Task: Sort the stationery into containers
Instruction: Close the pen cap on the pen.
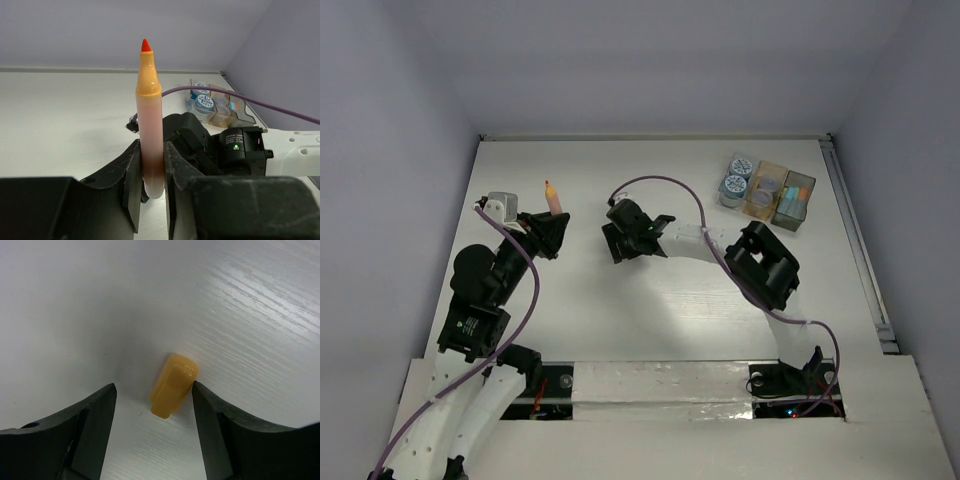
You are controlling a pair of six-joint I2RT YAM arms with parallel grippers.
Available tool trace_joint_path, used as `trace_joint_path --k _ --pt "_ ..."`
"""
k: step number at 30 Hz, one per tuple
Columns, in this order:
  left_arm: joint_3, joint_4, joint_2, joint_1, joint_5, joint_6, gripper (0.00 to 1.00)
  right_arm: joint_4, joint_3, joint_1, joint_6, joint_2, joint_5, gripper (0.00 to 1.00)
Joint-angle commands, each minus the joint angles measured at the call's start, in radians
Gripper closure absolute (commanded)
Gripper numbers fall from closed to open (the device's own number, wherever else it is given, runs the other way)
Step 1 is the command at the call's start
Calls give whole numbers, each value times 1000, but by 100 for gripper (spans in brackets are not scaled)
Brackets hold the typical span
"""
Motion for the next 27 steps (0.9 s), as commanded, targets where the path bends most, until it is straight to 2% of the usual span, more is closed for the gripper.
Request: trace_joint_path --k 1,5,6,8,10,12,15,17,18,19,24,27 --pt "-7 49 3 -5 19 1 100 -73 60 -1 -28 47 54 34" --pt "-7 50 6 -5 20 1 100 -106 93 -1 -43 78 85 36" --pt "-7 50 8 -5 20 1 100 -126 103 -1 -48 85 97 41" --pt "-7 50 8 -5 22 0 100 -140 121 -1 -50 99 114 42" --pt "-7 52 10 -5 22 0 100 -136 121 -1 -50 102 119 50" --pt "-9 52 10 -5 23 -3 100 -154 136 -1 -54 113 128 51" --pt "-9 49 13 -5 23 -3 100 -165 153 -1 -53 127 136 72" --pt "-12 50 13 -5 28 -8 100 -157 153 -1 -53 124 140 80" --pt "-13 52 16 -5 31 -11 100 -146 155 -1 -53 113 139 91" --pt "-15 53 16 -5 37 -22 100 -142 155 -1 -53 108 136 94" --pt "-56 58 23 -5 120 -80 100 -33 78 -10 -31 -12 113 99" --pt "-104 70 20 -5 187 -129 100 95 -60 -20 2 -189 82 99"
